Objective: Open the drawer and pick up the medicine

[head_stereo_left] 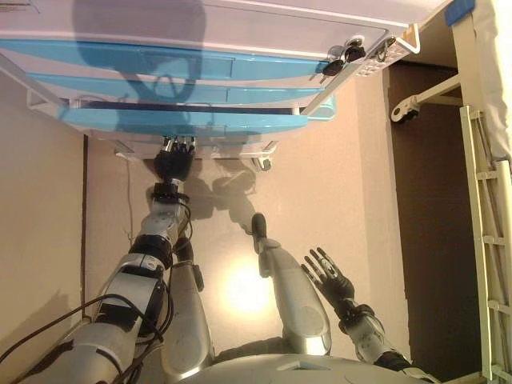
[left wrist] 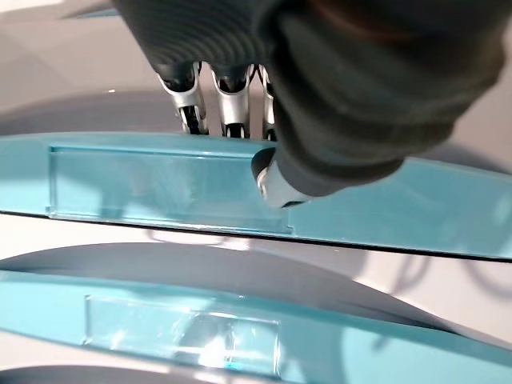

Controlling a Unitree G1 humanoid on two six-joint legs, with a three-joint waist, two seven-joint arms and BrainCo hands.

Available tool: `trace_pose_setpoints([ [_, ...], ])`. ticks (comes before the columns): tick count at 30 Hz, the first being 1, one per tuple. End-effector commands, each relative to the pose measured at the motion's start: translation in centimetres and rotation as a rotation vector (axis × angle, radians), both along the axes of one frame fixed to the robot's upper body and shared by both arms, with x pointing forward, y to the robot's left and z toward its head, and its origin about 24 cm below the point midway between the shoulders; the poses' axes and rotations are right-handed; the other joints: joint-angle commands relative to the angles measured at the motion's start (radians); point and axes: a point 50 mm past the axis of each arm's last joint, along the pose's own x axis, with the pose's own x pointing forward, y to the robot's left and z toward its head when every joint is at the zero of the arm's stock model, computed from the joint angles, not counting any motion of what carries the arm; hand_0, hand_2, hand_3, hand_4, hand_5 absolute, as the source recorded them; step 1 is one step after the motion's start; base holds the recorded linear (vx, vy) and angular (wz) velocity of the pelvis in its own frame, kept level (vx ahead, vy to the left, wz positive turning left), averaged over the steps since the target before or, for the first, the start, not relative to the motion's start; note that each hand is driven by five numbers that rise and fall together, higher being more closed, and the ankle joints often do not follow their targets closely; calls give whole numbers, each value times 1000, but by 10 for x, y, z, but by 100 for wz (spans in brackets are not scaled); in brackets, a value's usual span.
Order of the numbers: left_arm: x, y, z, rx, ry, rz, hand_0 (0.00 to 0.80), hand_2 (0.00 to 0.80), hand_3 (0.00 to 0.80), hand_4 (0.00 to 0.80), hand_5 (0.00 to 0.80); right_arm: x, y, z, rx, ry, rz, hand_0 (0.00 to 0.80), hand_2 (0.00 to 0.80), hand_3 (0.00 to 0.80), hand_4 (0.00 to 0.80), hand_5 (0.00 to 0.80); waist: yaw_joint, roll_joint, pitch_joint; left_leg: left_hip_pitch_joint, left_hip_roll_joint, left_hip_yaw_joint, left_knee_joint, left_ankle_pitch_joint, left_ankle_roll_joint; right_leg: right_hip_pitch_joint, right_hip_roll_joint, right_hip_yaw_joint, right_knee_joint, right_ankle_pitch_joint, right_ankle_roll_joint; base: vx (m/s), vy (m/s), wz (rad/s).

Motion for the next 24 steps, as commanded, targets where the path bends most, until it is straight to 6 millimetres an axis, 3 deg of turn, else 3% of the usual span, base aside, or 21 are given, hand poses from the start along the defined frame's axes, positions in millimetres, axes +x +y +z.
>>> trace_pose_setpoints([
  [1,-1,-5,24,7,-210,-53,800,800,800,800,800,-12,6,-1,2,14,56,0,0,0,0,0,35,37,-18,-5,-18,15,-97,95,45,49,61,-42,29,-34,-31,0,0,0],
  [14,-63,-11,-71,7,-7,-76,800,800,800,800,800,-9,0,1,-28,13,15,0,0,0,0,0,94,39,-11,25,-20,-31,-127,112,44,85,64,-99,31,-47,-33,-10,-18,7],
  [24,-119,3,-127,0,232,-45,800,800,800,800,800,-11,-12,1,-47,16,-23,0,0,0,0,0,140,49,-5,38,-24,-57,-145,124,38,108,61,-147,21,-52,-33,-18,-2,8],
])
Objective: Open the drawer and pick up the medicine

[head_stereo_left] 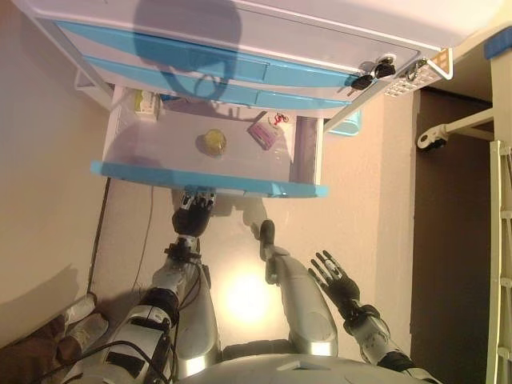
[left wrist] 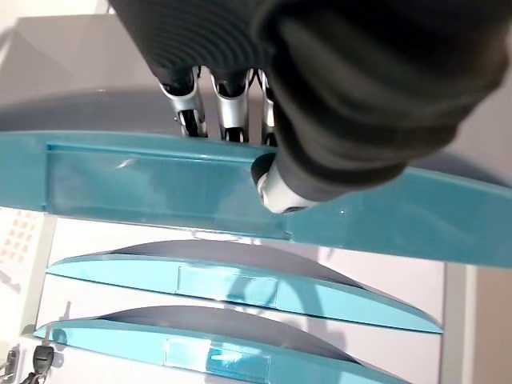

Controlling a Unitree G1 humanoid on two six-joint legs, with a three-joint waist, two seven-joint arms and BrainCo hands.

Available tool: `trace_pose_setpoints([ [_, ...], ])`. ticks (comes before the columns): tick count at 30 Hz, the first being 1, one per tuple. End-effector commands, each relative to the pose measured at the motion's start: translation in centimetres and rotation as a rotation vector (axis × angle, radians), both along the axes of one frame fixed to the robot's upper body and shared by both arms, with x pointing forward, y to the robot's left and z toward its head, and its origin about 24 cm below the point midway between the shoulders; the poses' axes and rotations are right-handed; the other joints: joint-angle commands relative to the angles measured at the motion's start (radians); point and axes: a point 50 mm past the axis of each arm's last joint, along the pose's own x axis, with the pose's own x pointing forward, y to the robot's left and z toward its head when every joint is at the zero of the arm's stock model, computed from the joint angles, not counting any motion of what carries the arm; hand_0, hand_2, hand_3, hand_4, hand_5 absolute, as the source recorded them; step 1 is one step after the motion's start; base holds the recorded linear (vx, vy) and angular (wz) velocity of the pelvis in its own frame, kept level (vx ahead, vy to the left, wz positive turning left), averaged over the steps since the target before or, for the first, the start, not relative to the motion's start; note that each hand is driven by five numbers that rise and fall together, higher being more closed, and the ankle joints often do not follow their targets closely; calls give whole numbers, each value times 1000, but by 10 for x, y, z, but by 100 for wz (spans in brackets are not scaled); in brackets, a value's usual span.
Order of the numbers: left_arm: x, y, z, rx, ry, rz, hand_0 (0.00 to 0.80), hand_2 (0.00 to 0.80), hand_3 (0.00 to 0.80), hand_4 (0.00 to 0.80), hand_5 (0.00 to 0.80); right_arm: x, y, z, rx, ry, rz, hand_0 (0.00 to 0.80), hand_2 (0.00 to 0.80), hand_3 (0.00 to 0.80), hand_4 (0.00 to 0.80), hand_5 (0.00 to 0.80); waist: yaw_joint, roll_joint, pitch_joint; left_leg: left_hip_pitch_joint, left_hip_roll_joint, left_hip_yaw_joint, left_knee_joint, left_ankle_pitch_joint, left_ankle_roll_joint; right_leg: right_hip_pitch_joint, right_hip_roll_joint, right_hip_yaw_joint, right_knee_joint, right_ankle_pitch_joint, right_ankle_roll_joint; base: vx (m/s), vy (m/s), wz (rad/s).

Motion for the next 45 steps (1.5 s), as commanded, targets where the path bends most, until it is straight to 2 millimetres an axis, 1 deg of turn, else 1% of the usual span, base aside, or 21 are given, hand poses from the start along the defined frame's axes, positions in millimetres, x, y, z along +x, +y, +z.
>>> trace_pose_setpoints([
  [1,-38,23,-33,-9,161,91,800,800,800,800,800,-10,-2,2,-4,-20,11,0,0,0,0,0,41,7,-14,-30,-39,9,-26,55,69,41,46,-69,56,-41,-9,-28,-3,12],
  [4,-55,26,-45,0,221,84,800,800,800,800,800,-12,-6,1,-11,-21,-3,0,0,0,0,0,56,14,-14,-31,-42,1,-32,59,68,45,43,-83,53,-43,-10,-16,2,11],
  [7,-67,28,-52,-3,266,83,800,800,800,800,800,-13,-11,1,-15,-26,-17,0,0,0,0,0,69,22,-14,-34,-46,-5,-36,62,68,47,39,-97,51,-45,-11,-23,11,10],
  [11,-78,31,-59,-17,316,94,800,800,800,800,800,-13,-15,2,-22,-32,-28,0,0,0,0,0,79,31,-14,-36,-51,-12,-39,65,68,45,35,-108,56,-48,-12,-19,21,8],
  [15,-92,35,-69,-56,397,142,800,800,800,800,800,-14,-19,1,-29,-29,-50,0,0,0,0,0,92,42,-14,-43,-57,-20,-31,65,67,42,28,-121,67,-55,-14,-6,19,6],
  [22,-113,43,-85,-60,576,190,800,800,800,800,800,-22,-25,-4,-22,-16,-72,0,0,0,0,0,107,39,-14,-44,-59,-30,-26,64,67,50,26,-133,66,-55,-14,16,-6,14],
  [23,-115,44,-87,-60,603,192,703,703,703,703,703,-23,-25,-4,-23,-14,-72,0,0,0,0,0,108,38,-14,-45,-59,-30,-25,64,67,49,26,-135,67,-55,-14,14,0,6],
  [24,-117,45,-89,-53,641,187,223,223,223,223,223,-24,-26,-5,-24,-13,-71,0,0,0,0,0,108,37,-14,-45,-59,-31,-23,64,67,49,26,-134,69,-56,-13,20,6,4],
  [25,-119,47,-91,-43,672,187,0,0,0,0,0,-24,-26,-5,-25,-13,-70,0,0,0,0,0,107,36,-14,-46,-59,-31,-20,63,68,47,27,-134,73,-56,-13,0,0,0],
  [28,-120,50,-96,-32,758,181,0,0,0,0,0,-25,-27,-5,-31,-10,-60,0,0,0,0,0,102,33,-14,-49,-54,-31,-8,61,67,39,28,-130,93,-65,-14,13,25,0],
  [33,-108,60,-92,-59,779,245,0,0,0,0,0,-26,-28,-7,-41,4,-30,0,0,0,0,0,89,20,-14,-55,-43,-28,19,53,68,31,35,-119,120,-75,-15,22,39,1],
  [35,-101,66,-90,-90,806,275,0,0,0,0,0,-28,-28,-9,-46,18,-6,0,0,0,0,0,83,9,-18,-61,-36,-28,37,47,66,27,40,-113,132,-80,-15,16,8,0],
  [40,-89,77,-87,-72,889,324,0,0,0,0,0,-31,-26,-12,-48,50,21,0,0,0,0,0,67,-14,-31,-71,-20,-27,68,35,63,17,50,-105,154,-87,-15,29,-2,0],
  [43,-88,82,-87,-61,954,333,0,0,0,0,0,-33,-32,-13,-77,73,-19,0,0,0,0,0,61,-20,-42,-66,-15,-26,66,35,59,19,55,-101,151,-86,-13,40,-13,-1],
  [45,-92,85,-89,-37,982,340,0,0,0,0,0,-31,-42,-11,-149,88,-90,0,0,0,0,0,57,-15,-48,-58,-15,-24,58,37,56,25,52,-100,141,-83,-11,34,11,-1],
])
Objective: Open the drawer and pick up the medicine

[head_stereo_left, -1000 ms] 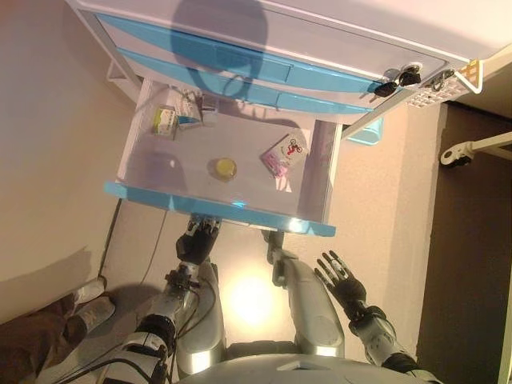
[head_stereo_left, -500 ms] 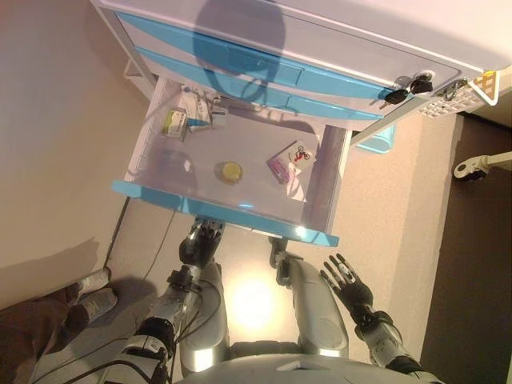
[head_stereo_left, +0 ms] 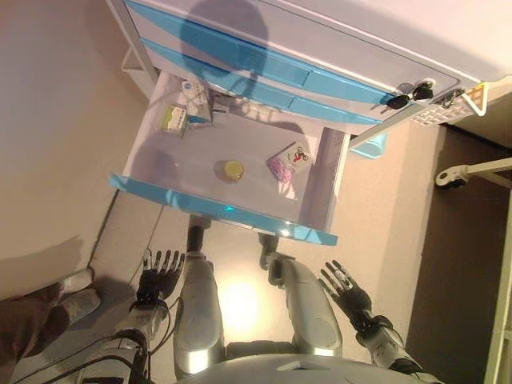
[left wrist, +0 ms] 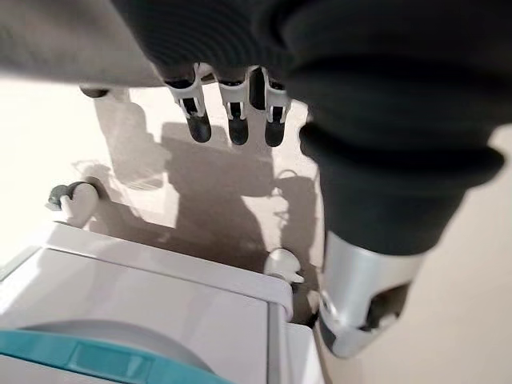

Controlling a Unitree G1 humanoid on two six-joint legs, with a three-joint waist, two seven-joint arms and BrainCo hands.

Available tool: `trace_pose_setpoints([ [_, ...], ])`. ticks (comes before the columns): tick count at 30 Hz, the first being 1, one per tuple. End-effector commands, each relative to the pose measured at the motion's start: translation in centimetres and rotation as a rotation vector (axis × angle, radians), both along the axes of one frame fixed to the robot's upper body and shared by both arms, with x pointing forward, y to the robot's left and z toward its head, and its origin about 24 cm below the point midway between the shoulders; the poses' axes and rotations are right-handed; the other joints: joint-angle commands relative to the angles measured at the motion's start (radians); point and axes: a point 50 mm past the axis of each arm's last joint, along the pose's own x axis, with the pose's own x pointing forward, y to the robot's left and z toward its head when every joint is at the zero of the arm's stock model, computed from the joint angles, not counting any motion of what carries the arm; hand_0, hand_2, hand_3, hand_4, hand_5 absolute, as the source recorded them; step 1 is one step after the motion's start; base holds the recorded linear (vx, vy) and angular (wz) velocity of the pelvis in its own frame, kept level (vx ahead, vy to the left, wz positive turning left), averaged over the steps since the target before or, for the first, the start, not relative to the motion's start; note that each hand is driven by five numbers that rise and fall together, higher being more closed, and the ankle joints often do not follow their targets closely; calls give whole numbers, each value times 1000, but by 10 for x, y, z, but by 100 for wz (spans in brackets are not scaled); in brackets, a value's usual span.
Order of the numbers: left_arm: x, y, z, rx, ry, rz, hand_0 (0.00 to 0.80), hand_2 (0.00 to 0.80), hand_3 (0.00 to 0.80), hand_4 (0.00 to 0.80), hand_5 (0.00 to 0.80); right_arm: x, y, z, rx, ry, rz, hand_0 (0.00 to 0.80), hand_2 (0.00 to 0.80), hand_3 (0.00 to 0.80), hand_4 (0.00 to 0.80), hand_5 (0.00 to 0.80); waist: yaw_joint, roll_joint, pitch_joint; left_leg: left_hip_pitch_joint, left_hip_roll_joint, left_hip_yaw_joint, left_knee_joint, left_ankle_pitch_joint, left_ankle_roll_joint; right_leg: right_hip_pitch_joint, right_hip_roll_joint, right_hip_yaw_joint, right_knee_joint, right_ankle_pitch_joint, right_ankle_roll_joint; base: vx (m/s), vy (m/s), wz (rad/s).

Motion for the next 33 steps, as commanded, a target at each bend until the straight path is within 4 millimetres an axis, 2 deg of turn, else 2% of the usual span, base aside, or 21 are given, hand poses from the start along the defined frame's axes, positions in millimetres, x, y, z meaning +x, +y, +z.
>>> trace_pose_setpoints([
  [1,-21,6,-11,8,96,31,0,0,0,0,0,-6,-26,5,-143,-2,-122,0,0,0,0,0,-9,3,-46,-39,-28,59,44,20,81,37,49,-18,32,-8,21,36,32,-2],
  [5,-38,15,-16,81,161,17,0,0,0,0,0,12,-52,30,-311,-103,-260,0,0,0,0,0,-17,17,-50,-14,-36,62,16,28,78,53,38,-10,11,-3,25,34,37,-3],
  [7,-65,16,-24,109,202,-16,0,0,0,0,0,27,-62,62,-439,-200,-318,0,0,0,0,0,-22,22,-59,5,-44,67,-7,31,80,74,31,-2,-20,5,26,52,28,-5],
  [8,-73,16,-26,126,219,-25,0,0,0,0,0,27,-66,72,-502,-249,-341,0,0,0,0,0,-23,23,-64,13,-47,69,-16,32,81,81,29,-1,-30,7,27,52,27,-10],
  [11,-115,15,-34,156,270,-52,0,0,0,0,0,31,-83,118,-690,-401,-401,0,0,0,0,0,-22,32,-87,46,-60,74,-59,34,91,110,17,11,-70,11,36,64,30,-9],
  [15,-148,15,-38,189,321,-43,0,0,0,0,0,33,-90,176,-926,-644,-413,0,0,0,0,0,-22,40,-118,89,-73,85,-123,42,95,150,6,15,-128,19,50,54,46,-1],
  [18,-163,7,-42,197,344,-73,0,0,0,0,0,36,-83,230,-1144,-871,-329,0,0,0,0,0,-22,51,-138,118,-82,97,-169,46,95,175,-6,22,-165,27,63,24,88,1],
  [23,-176,-3,-45,217,377,-127,0,0,0,0,0,35,-63,298,-1466,-1157,-170,0,0,0,0,0,-8,57,-162,152,-90,105,-218,48,93,212,-23,27,-211,40,82,5,49,1],
  [25,-176,-4,-46,231,379,-139,0,0,0,0,0,35,-54,314,-1516,-1249,-117,0,0,0,0,0,-1,55,-167,159,-90,107,-224,46,93,220,-26,27,-222,46,86,0,0,0],
  [29,-169,-6,-46,264,390,-187,0,0,0,0,0,35,-22,347,-1630,-1459,21,0,0,0,0,0,21,51,-185,165,-87,108,-230,42,92,236,-32,26,-237,55,95,0,0,0],
  [33,-160,-4,-44,290,379,-196,0,0,0,0,0,37,3,360,-1631,-1587,184,0,0,0,0,0,45,40,-198,170,-83,104,-238,44,91,250,-36,23,-253,65,101,0,0,0],
])
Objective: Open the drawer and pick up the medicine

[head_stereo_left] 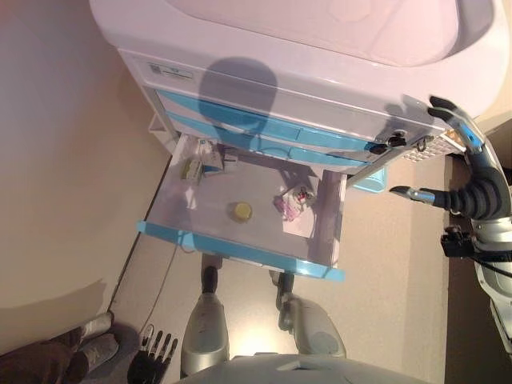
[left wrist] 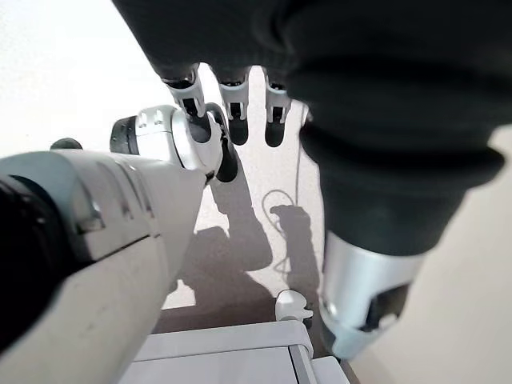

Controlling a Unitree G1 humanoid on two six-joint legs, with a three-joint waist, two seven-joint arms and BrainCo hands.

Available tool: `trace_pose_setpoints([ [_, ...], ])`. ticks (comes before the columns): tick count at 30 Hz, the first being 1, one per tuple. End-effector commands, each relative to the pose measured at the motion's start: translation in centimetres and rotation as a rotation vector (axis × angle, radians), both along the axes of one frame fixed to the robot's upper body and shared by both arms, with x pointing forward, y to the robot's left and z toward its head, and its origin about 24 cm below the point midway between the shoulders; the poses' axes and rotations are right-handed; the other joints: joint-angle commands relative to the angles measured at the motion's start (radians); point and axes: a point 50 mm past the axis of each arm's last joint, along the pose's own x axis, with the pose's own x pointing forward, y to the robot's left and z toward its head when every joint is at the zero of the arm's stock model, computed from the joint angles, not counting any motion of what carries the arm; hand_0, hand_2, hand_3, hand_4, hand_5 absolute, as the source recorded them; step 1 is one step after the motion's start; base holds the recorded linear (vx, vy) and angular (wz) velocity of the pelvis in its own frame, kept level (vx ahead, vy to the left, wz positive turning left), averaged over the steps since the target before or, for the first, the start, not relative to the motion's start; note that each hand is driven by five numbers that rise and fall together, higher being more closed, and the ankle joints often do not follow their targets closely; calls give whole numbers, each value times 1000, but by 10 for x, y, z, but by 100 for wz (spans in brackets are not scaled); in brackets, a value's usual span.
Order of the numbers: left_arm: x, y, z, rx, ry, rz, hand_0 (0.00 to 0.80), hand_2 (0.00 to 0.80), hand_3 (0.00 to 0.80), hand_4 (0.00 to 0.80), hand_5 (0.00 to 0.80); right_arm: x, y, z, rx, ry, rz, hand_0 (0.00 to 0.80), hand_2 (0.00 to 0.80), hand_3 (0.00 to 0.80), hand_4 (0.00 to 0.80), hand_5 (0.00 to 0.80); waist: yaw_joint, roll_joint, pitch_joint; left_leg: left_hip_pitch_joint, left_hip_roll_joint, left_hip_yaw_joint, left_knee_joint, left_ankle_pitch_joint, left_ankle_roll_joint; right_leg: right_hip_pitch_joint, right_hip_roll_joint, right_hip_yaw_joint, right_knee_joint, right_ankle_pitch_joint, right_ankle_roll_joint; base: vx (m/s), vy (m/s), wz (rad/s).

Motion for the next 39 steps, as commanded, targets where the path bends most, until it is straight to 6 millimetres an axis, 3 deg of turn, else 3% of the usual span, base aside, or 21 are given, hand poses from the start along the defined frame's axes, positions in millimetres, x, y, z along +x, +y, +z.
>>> trace_pose_setpoints([
  [1,-3,11,4,81,21,-56,0,0,0,0,0,-5,26,18,-114,-40,144,0,0,0,0,0,31,-40,-32,-17,-52,33,-41,14,65,65,-16,-4,-13,0,61,25,-16,5],
  [10,19,18,11,144,-28,-133,0,0,0,0,0,2,66,15,-261,-19,298,0,0,0,0,0,78,-57,-24,-31,-53,13,-30,10,67,75,-18,-19,-17,7,61,-2,-18,8],
  [20,37,21,15,168,-48,-172,0,0,0,0,0,18,93,-3,-426,20,299,0,0,0,0,0,112,-72,-3,-49,-61,-10,-25,10,69,77,-19,-30,-24,13,63,-20,-16,7],
  [29,51,22,17,171,-52,-204,0,0,0,0,0,33,110,-27,-511,93,309,0,0,0,0,0,134,-75,14,-66,-70,-25,-19,10,70,72,-23,-39,-25,13,64,-17,-9,8],
  [39,69,17,20,168,-82,-268,0,0,0,0,0,66,119,-70,-588,208,226,0,0,0,0,0,160,-53,38,-90,-88,-43,-8,9,73,59,-33,-55,-21,10,58,-18,5,4],
])
